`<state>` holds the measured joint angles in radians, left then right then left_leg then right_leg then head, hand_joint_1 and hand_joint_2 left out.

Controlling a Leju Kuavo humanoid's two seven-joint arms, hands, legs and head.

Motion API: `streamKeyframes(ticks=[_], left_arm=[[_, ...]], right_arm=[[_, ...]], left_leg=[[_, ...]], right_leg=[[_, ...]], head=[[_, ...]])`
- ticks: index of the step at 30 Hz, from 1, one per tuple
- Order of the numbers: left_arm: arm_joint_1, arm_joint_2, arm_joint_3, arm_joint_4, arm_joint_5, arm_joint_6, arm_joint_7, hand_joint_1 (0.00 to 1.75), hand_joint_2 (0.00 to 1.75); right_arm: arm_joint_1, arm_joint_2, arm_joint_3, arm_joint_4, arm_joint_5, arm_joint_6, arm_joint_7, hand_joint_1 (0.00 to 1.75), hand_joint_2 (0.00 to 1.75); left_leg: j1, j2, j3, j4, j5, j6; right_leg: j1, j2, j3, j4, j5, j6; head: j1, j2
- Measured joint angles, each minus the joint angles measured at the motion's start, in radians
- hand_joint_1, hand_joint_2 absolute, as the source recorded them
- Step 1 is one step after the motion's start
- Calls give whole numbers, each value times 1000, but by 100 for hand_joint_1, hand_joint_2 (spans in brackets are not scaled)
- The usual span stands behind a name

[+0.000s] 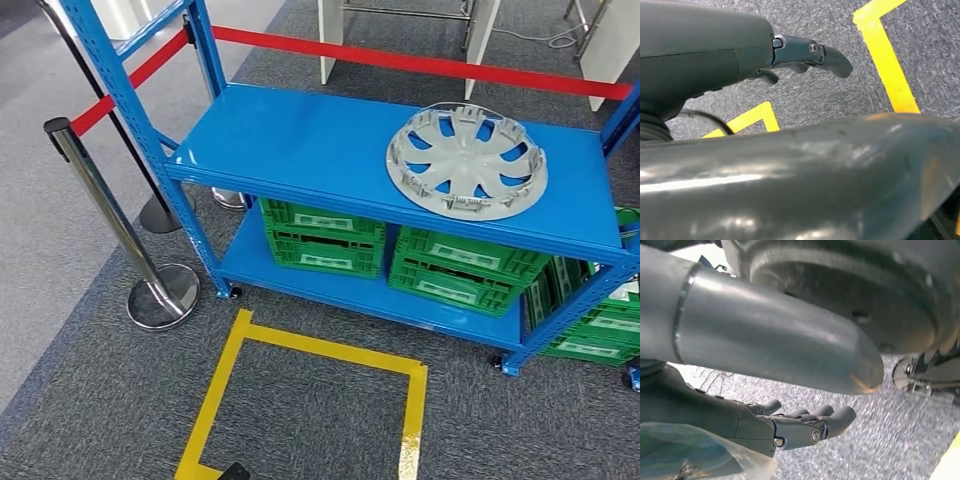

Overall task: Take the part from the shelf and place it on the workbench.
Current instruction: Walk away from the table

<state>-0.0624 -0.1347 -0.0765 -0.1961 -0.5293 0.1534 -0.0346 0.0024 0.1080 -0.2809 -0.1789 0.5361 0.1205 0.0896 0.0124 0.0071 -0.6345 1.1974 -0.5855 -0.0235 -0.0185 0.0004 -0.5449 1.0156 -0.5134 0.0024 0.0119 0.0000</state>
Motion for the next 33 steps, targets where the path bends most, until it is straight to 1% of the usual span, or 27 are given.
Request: streamKeyframes(ticks=[1, 2, 3, 4, 5, 6, 7, 8, 10, 12, 13, 14, 16, 17, 18, 19, 21, 22, 23, 24, 26, 27, 28, 29, 31, 32, 33], left_arm=[[1, 0, 0, 0, 0, 0, 1, 0, 0], [2, 0, 0, 0, 0, 0, 2, 0, 0], [3, 0, 1, 0, 0, 0, 3, 0, 0], [3, 1, 1, 0, 0, 1, 3, 0, 0], [3, 1, 1, 0, 0, 1, 4, 0, 0], [3, 1, 1, 0, 0, 1, 4, 0, 0], [3, 1, 2, 0, 0, 3, 4, 0, 0], [3, 1, 2, 0, 0, 4, 4, 0, 0], [3, 0, 3, 0, 1, 6, 4, 0, 0], [5, -1, 3, 0, 1, 7, 5, 0, 0], [4, -2, 3, 0, 1, 6, 5, 0, 0], [4, -3, 3, 0, 1, 6, 4, 0, 0], [3, -4, 3, 0, 1, 5, 3, 0, 0], [4, -4, 4, 0, 2, 5, 2, 0, 0], [4, -4, 4, 0, 2, 4, 2, 0, 0], [5, -4, 4, 0, 2, 4, 1, 0, 0], [5, -4, 5, 0, 3, 4, -1, 0, 0], [4, -4, 6, 0, 3, 5, -2, 0, 0], [4, -4, 9, 0, 3, 6, -2, 0, 0], [4, -4, 12, 0, 3, 6, -2, 0, 0], [3, -4, 18, 0, 4, 6, -2, 0, 0], [3, -4, 19, 0, 4, 6, -2, 0, 0], [2, -3, 20, 0, 4, 6, -2, 0, 0], [2, -3, 21, 0, 4, 6, -2, 0, 0], [3, -3, 22, 0, 4, 6, -2, 0, 0], [4, -3, 22, 0, 4, 6, -2, 0, 0], [5, -3, 22, 0, 5, 6, -2, 0, 0]], right_arm=[[0, 0, 0, 0, 1, 1, -1, 0, 0], [1, 0, 0, 0, 2, 1, -2, 0, 0], [1, 0, 0, 0, 3, 1, -3, 0, 0], [1, 0, 0, 0, 3, 1, -3, 0, 0], [1, 0, 0, 0, 3, 1, -3, 0, 0], [1, 0, 0, 0, 3, 2, -4, 0, 0], [0, 1, 0, 0, 4, 2, -4, 0, 0], [-1, 1, 0, 0, 4, 2, -5, 0, 0], [-2, 2, 0, 0, 4, 3, -6, 0, 0], [-1, 1, 0, 0, 5, 4, -6, 0, 0], [-1, 0, 0, 0, 6, 4, -6, 0, 0], [-1, 0, 0, 0, 7, 4, -8, 0, 0], [-1, -1, 0, 0, 9, 6, -13, 0, 0], [0, -2, 0, 0, 10, 6, -15, 0, 0], [1, -3, 0, 0, 12, 7, -17, 0, 0], [2, -3, 0, 0, 13, 7, -19, 0, 0], [3, -5, 0, 0, 15, 7, -23, 0, 0], [2, -5, 0, 0, 15, 7, -24, 0, 0], [1, -5, 0, 0, 16, 7, -25, 0, 0], [0, -5, 0, 0, 17, 7, -26, 0, 0], [1, -6, 0, 0, 19, 8, -28, 0, 0], [2, -6, 0, 0, 20, 8, -28, 0, 0], [3, -7, 0, 0, 21, 8, -28, 0, 0], [3, -7, 0, 0, 22, 8, -29, 0, 0], [2, -7, 0, 0, 22, 9, -29, 0, 0], [3, -7, 0, 0, 22, 10, -29, 0, 0], [4, -7, 0, 0, 22, 9, -29, 0, 0]], left_leg=[[0, 0, -29, 61, -23, 0], [-1, 0, -46, 97, -28, 2], [-1, -1, -47, 95, -13, 6], [-3, -1, -30, 55, 18, 12], [-6, -3, -2, -8, 57, 20], [-9, -5, 27, -72, 86, 30], [-13, -7, 50, -126, 102, 37], [-16, -8, 61, -156, 107, 41], [-19, -9, 65, -174, 102, 44], [-14, -8, 72, -186, 107, 48], [-11, -8, 76, -193, 109, 52], [-8, -6, 79, -198, 111, 55], [-9, -4, 81, -199, 108, 60], [-9, -2, 81, -199, 106, 60], [-8, -2, 83, -198, 104, 60], [-7, -2, 86, -198, 102, 58], [-6, -3, 95, -196, 94, 49], [-7, -4, 97, -193, 89, 43], [-9, -3, 99, -191, 85, 37], [-10, -3, 100, -191, 82, 31], [-10, -1, 104, -191, 77, 21], [-8, -2, 104, -184, 72, 16], [-7, -2, 96, -161, 59, 11], [-6, -2, 76, -115, 38, 6], [-6, -3, 2, 26, -14, 1], [-6, -3, -34, 85, -27, 1], [-6, -3, -58, 113, -21, 2]], right_leg=[[2, 0, 0, 0, -1, -2], [4, 1, 2, 0, -2, -3], [6, 3, 3, 0, -3, -4], [8, 5, 6, 0, -4, -5], [10, 7, 9, 0, -5, -5], [13, 8, 10, 1, -7, -4], [14, 10, 9, 2, -9, -2], [14, 11, 7, 2, -9, 1], [13, 12, 5, 0, -9, 10], [11, 9, -1, 11, -18, 22], [11, 8, -14, 36, -34, 28], [11, 7, -38, 82, -59, 33], [8, 6, -104, 206, -112, 41], [7, 6, -131, 252, -123, 44], [5, 5, -141, 265, -114, 47], [3, 4, -132, 239, -86, 50], [-1, -1, -72, 113, -16, 52], [-1, -2, -41, 54, 3, 50], [0, -3, -21, 17, 9, 44], [2, -2, -11, 3, 3, 37], [4, -1, -5, -1, -1, 20], [3, -1, -2, -2, -2, 14], [2, -1, 4, -4, -4, 7], [0, -2, 10, -5, -7, 2], [2, -2, 20, -5, -17, -6], [3, -1, 27, -5, -23, -8], [4, 1, 35, -5, -30, -8]], head=[[0, 0], [0, 0], [-1, 0], [-1, 0], [-2, 0], [-2, 0], [-3, 0], [-3, 0], [-5, 0], [-3, 0], [0, 0], [3, 0], [8, 0], [8, 0], [8, 0], [8, 0], [8, 0], [9, 0], [9, 0], [7, 0], [5, 0], [3, 0], [2, 0], [0, 0], [-3, 0], [-3, 0], [-3, 0]])
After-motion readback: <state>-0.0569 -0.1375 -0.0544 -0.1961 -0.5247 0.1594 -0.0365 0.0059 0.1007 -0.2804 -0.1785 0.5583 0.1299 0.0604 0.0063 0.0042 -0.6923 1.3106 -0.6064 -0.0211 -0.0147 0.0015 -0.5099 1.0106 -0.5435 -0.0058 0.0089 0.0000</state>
